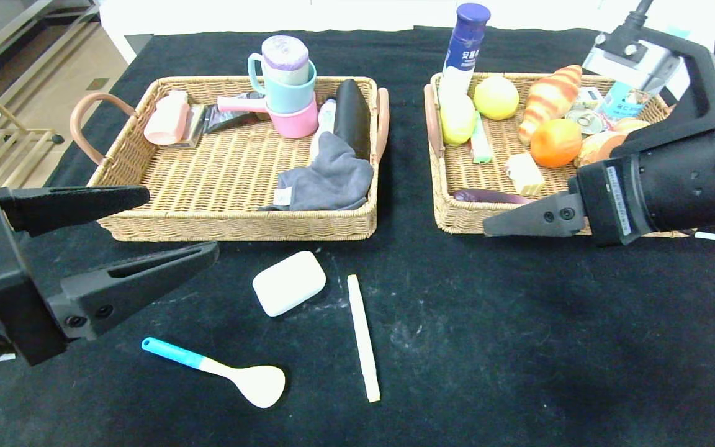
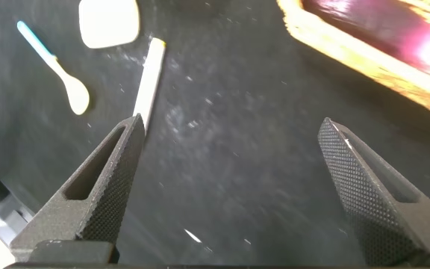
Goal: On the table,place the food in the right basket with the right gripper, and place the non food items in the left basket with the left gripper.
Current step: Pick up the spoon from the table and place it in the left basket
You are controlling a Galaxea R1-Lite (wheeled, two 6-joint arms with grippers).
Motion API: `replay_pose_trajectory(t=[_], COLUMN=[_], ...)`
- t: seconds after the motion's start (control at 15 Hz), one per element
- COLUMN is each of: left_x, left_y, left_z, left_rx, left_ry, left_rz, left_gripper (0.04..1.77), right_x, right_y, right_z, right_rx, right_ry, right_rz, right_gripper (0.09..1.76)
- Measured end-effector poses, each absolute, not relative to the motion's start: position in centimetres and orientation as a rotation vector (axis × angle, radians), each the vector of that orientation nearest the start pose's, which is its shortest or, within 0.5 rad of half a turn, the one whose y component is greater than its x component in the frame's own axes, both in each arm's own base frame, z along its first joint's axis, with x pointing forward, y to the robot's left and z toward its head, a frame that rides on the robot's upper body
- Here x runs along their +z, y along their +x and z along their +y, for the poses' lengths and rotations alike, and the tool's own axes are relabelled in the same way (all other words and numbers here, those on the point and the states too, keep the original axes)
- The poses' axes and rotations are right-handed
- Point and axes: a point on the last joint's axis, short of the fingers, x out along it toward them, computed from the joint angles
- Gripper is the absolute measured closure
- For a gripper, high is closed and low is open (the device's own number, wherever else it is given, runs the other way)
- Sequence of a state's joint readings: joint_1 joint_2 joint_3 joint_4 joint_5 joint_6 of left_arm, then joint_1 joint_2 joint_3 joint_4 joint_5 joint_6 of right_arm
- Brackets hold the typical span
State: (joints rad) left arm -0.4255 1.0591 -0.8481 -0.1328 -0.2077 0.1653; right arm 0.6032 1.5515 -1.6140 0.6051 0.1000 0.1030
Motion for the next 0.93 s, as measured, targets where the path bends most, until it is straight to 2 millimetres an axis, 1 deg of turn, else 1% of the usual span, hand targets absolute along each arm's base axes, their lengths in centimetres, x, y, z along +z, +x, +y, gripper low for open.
replay_pose_trajectory(t=[0.33,0.53,0.8,0.93], left_x=[29.0,28.9,28.8,28.7], left_y=[12.9,13.0,13.1,13.1], left_z=[-6.4,-6.4,-6.4,-6.4], left_rx=[-0.637,-0.634,-0.637,-0.64], left_ry=[0.169,0.171,0.172,0.175], left_rz=[0.039,0.041,0.045,0.047], left_gripper=[0.09,0.09,0.09,0.09], right_x=[34.0,34.1,34.3,33.8], right_y=[18.5,16.9,15.9,15.3], right_z=[10.2,8.0,6.6,5.8], right_rx=[0.733,0.766,0.775,0.781], right_ry=[-0.105,-0.139,-0.121,-0.117], right_rz=[0.493,0.432,0.246,0.221], right_gripper=[0.15,0.15,0.15,0.15])
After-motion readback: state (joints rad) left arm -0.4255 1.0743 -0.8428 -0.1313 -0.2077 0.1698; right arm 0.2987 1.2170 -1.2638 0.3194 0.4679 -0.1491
